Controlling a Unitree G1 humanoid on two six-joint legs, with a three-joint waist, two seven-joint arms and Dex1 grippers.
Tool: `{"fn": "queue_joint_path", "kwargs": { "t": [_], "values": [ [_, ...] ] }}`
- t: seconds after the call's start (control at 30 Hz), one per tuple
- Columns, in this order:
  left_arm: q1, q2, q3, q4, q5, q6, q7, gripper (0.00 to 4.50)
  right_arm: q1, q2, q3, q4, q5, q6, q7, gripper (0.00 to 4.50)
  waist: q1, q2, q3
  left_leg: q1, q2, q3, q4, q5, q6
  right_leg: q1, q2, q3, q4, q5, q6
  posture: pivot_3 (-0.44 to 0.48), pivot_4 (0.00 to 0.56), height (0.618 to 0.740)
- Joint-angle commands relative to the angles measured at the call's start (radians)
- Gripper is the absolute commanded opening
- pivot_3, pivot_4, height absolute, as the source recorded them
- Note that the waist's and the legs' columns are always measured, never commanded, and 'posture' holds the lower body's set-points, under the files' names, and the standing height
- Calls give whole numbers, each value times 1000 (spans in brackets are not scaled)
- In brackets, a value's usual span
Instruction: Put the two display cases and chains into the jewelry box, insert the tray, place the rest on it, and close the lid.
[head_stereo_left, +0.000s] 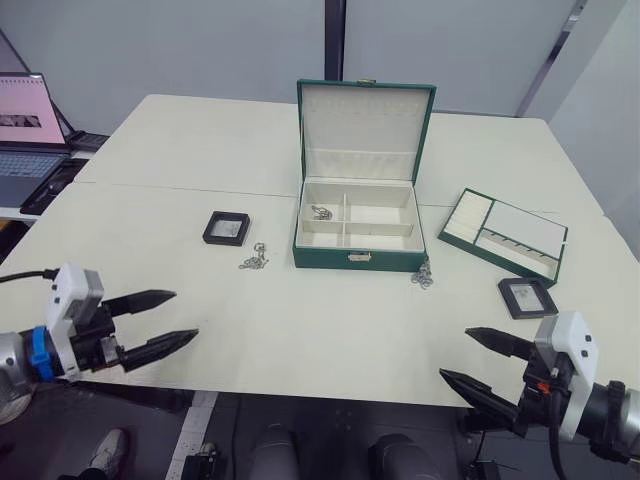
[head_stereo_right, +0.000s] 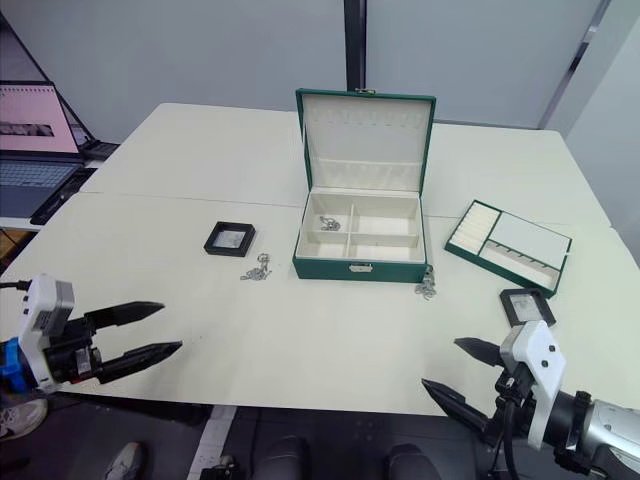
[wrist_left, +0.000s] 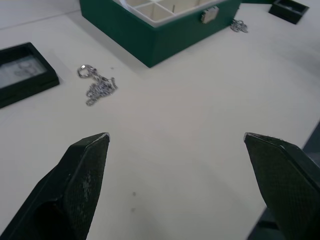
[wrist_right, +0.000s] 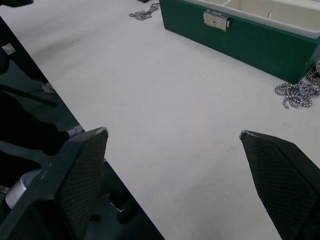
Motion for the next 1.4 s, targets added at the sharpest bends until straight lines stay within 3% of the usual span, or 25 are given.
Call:
{"fn": "queue_joint_path", "kwargs": {
  "t": [0.03,0.2,0.37,0.5,0.7,0.87,1.0,1.1,1.23,1.4],
  "values": [
    [-85,12,-36,-32,-23,149,167,4477,-129,-47,20,-23,102,-1,-38,4500,-2,0,0,0,0,0,0,0,0,0,0,0,0,0,0,0,150,737],
    [-143,-11,-31,-58,-48,264,302,4477,-397,-94,143,3,239,30,-152,4500,-13,0,0,0,0,0,-1,0,0,-1,1,1,0,0,0,0,150,737],
    [-118,-2,-26,-83,-58,258,304,4477,-497,-110,201,25,275,42,-201,4500,-3,-1,0,-1,0,0,-1,0,0,-1,0,1,-1,0,0,0,150,737],
    [-126,29,-57,-72,-58,260,277,4477,-529,-116,221,23,193,28,-207,4500,-2,-1,0,-1,0,0,0,0,0,-1,0,0,0,0,0,0,150,737],
    [-360,243,-286,70,-3,270,115,4477,-583,-110,247,30,140,20,-193,4500,1,-1,0,-1,0,-1,0,0,0,-2,0,-1,1,0,0,0,150,737],
    [-564,307,-473,141,57,278,41,4477,-615,-105,267,40,121,23,-186,4500,-1,-1,1,-3,0,1,-1,0,0,-5,1,1,2,0,0,0,150,737],
    [-727,329,-663,235,231,171,-31,4477,-638,-103,285,56,111,29,-176,4500,-1,-1,1,-3,0,2,0,0,0,-7,1,2,2,0,0,0,150,737],
    [-899,335,-874,356,456,31,-159,4477,-651,-102,295,65,102,32,-166,4500,1,-1,1,-3,0,3,0,0,0,-8,1,3,3,0,0,0,150,737],
    [-1102,260,-1040,593,688,-177,-259,4477,-664,-104,299,76,97,35,-156,4500,4,-1,1,-3,0,4,0,0,0,-8,1,4,3,0,0,0,150,737],
    [-1243,141,-1146,863,878,-361,-300,4477,-667,-114,289,80,101,41,-140,4500,4,-1,1,-4,0,5,0,0,0,-9,1,5,3,0,0,0,150,737]
  ]
}}
